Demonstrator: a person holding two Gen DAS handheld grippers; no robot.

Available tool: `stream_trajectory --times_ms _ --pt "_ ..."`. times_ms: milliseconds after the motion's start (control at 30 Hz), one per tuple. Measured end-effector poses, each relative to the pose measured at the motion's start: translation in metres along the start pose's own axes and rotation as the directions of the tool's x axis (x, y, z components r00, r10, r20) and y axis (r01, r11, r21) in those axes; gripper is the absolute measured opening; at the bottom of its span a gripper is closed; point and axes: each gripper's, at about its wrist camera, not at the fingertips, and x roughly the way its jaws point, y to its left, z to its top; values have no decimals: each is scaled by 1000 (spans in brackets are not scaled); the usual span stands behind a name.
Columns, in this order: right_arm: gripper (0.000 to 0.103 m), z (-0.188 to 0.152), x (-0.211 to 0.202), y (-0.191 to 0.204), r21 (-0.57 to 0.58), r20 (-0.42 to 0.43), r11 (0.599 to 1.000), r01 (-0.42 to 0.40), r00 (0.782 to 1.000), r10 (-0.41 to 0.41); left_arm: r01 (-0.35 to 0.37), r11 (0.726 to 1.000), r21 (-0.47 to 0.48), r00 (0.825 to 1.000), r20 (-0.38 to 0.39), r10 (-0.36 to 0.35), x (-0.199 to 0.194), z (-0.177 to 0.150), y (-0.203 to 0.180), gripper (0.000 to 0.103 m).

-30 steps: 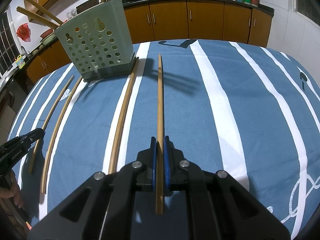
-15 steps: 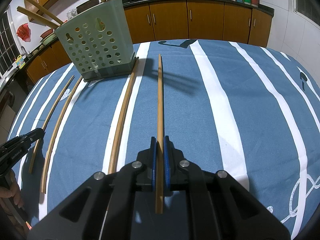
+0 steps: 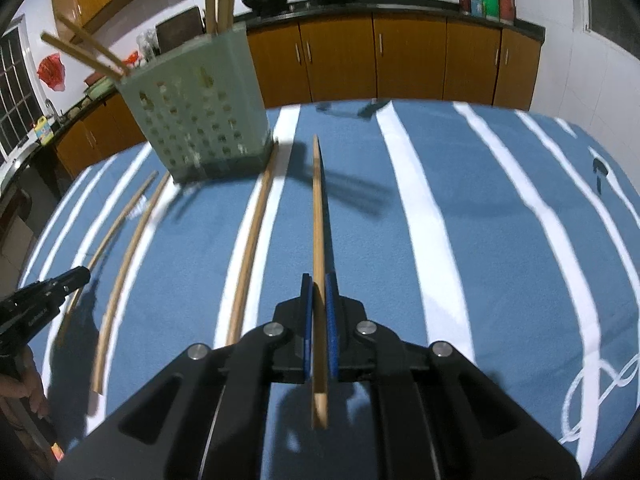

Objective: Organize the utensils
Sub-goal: 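Lift both chopsticks upright and carry them above the green holder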

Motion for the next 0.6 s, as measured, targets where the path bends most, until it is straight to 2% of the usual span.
stream_trajectory --times_ms 200,400,600 --pt "8 25 -34 -3 5 113 1000 -12 994 11 11 1000 -11 995 99 -10 -31 21 3 8" --pt "8 46 -66 -4 10 219 1000 -25 976 22 17 1000 -24 977 213 -12 -65 46 5 8" --pt "8 56 -80 -2 2 258 1000 -28 966 27 12 1000 -21 968 252 -7 -73 60 4 8"
